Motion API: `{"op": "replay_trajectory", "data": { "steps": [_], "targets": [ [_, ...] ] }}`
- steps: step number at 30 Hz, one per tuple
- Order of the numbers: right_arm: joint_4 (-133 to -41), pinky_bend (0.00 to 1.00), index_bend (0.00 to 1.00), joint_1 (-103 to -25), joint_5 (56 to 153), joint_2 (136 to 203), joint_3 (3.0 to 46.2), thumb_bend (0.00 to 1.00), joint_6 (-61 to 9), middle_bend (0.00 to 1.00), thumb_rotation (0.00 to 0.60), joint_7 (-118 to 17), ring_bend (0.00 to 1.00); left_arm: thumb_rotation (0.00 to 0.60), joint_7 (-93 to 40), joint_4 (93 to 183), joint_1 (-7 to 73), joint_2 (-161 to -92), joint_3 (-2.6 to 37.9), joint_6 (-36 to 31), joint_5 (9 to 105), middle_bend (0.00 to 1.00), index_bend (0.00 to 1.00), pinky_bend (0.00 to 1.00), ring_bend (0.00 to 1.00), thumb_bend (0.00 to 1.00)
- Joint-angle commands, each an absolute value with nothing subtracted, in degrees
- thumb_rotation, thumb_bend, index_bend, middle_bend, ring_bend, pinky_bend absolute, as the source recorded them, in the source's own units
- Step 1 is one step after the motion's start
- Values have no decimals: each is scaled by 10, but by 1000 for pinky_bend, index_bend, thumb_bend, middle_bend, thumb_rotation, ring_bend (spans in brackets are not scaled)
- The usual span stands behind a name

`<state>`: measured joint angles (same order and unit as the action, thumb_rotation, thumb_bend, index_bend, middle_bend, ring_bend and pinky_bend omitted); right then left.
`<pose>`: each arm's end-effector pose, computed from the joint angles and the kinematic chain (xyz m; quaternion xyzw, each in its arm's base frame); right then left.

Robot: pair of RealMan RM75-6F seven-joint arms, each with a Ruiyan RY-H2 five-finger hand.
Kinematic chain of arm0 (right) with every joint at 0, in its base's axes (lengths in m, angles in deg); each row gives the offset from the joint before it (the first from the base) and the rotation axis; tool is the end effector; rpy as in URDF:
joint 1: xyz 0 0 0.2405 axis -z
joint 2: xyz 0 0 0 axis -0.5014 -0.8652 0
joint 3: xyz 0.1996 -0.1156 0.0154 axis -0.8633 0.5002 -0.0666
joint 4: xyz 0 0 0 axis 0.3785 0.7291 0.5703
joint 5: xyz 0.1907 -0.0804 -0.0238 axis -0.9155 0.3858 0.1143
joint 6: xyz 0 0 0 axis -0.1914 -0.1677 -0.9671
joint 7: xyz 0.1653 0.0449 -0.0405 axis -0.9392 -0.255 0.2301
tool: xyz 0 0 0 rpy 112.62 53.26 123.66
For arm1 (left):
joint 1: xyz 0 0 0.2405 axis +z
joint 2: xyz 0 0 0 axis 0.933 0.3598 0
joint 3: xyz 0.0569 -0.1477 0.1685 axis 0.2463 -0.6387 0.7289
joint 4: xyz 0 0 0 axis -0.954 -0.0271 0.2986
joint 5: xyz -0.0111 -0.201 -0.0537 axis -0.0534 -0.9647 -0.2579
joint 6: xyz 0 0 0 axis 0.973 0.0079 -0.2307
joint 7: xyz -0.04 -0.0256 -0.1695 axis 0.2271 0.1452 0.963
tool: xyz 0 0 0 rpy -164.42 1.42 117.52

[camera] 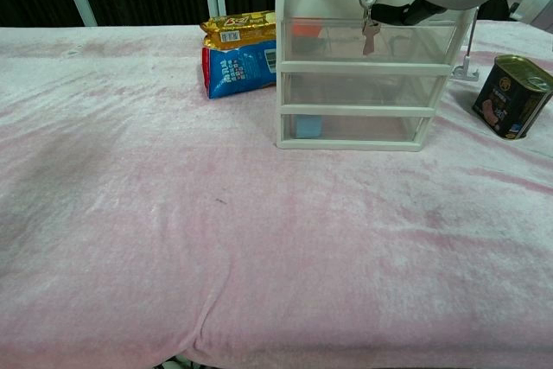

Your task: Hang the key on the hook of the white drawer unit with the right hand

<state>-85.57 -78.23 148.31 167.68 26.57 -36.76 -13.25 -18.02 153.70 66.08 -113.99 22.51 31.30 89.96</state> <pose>-0.0466 -0.3489 0.0501 0.7533 0.2063 0.4176 0.4643 -0.2598 0.1975 0.1494 -0.5461 -0.3535 -0.5230 0.5507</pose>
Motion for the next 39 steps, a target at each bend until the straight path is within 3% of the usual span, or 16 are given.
{"op": "replay_trajectory", "data": {
  "steps": [1, 6, 19, 27, 29, 31, 33, 35, 36, 39],
  "targets": [
    [-862, 882, 213, -782, 1485, 1672, 265, 228, -370, 949, 600, -130, 1000, 600, -181, 1537, 661, -1140, 225, 313, 900, 21, 42, 12, 9, 32],
    [-874, 882, 213, -784, 1490, 1664, 264, 139, -368, 949, 600, -122, 1000, 600, -181, 1538, 661, -1140, 226, 314, 901, 21, 42, 12, 9, 32],
    [-893, 879, 214, -781, 1488, 1650, 260, 125, -368, 936, 600, -114, 997, 600, -179, 1538, 661, -1140, 225, 313, 900, 21, 42, 12, 9, 33],
    [-942, 815, 236, -707, 1484, 1619, 288, 155, -449, 834, 600, -138, 896, 600, -180, 1538, 661, -1139, 226, 312, 901, 21, 42, 12, 9, 33],
    [-959, 751, 235, -681, 1483, 1608, 298, 155, -476, 744, 600, -141, 813, 600, -182, 1538, 661, -1139, 227, 313, 902, 21, 42, 12, 9, 33],
    [-983, 609, 202, -647, 1475, 1595, 310, 155, -507, 600, 600, -146, 680, 600, -183, 1538, 661, -1140, 227, 314, 903, 21, 42, 12, 9, 33],
    [-1011, 385, 123, -612, 1461, 1582, 325, 153, -530, 383, 600, -154, 466, 600, -186, 1538, 662, -1140, 228, 313, 904, 21, 43, 6, 9, 33],
    [-1042, 255, 57, -577, 1441, 1566, 344, 142, -542, 236, 600, -169, 277, 600, -190, 1538, 662, -1140, 229, 312, 903, 15, 43, 0, 5, 33],
    [-1062, 201, 25, -558, 1427, 1556, 357, 132, -546, 165, 600, -181, 177, 600, -192, 1539, 662, -1139, 230, 311, 903, 11, 42, 0, 3, 33],
    [-1106, 142, 0, -513, 1394, 1538, 386, 114, -552, 41, 600, -212, 40, 600, -202, 1539, 663, -1138, 231, 307, 901, 0, 36, 0, 0, 33]
  ]
}}
